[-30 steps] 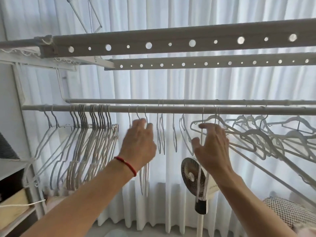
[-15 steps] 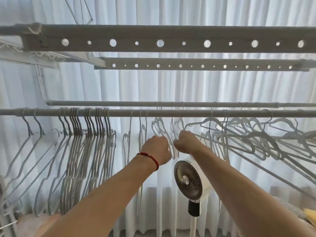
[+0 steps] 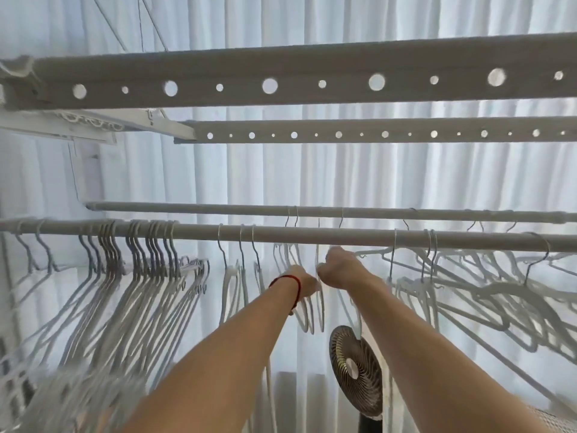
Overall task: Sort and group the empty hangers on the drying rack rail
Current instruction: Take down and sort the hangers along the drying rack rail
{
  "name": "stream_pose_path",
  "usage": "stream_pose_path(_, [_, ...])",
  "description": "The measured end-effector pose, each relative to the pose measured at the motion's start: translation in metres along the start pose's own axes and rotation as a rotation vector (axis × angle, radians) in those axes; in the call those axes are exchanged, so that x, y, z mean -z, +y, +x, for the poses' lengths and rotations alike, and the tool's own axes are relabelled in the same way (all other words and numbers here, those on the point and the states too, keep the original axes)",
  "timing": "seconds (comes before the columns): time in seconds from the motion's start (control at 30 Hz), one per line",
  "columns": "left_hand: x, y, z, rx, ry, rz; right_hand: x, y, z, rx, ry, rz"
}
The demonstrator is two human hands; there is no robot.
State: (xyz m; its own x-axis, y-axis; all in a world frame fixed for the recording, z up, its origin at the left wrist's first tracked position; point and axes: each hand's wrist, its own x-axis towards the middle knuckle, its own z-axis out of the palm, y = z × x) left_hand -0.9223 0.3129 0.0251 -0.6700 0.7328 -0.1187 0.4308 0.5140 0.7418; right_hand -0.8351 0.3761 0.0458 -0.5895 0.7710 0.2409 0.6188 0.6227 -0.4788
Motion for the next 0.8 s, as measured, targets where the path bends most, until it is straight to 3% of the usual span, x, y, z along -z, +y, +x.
stream_pose_path(0.23, [-0.01, 0.006, 0.023, 0.111, 0.012, -0.247, 0.003, 0.007, 0.001, 0.09, -0.056, -0.115])
stream_pose_path(0.43, [-0.001, 0.008, 0.013, 0.049, 0.081, -0.499, 0.005, 0.009, -0.008, 0.144, -0.064, -0.089])
stream_pose_path(0.8, [0.031, 0.009, -0.027, -0.052, 0.054, -0.546, 0.014, -0.007, -0.037, 0.163, 0.052, 0.077])
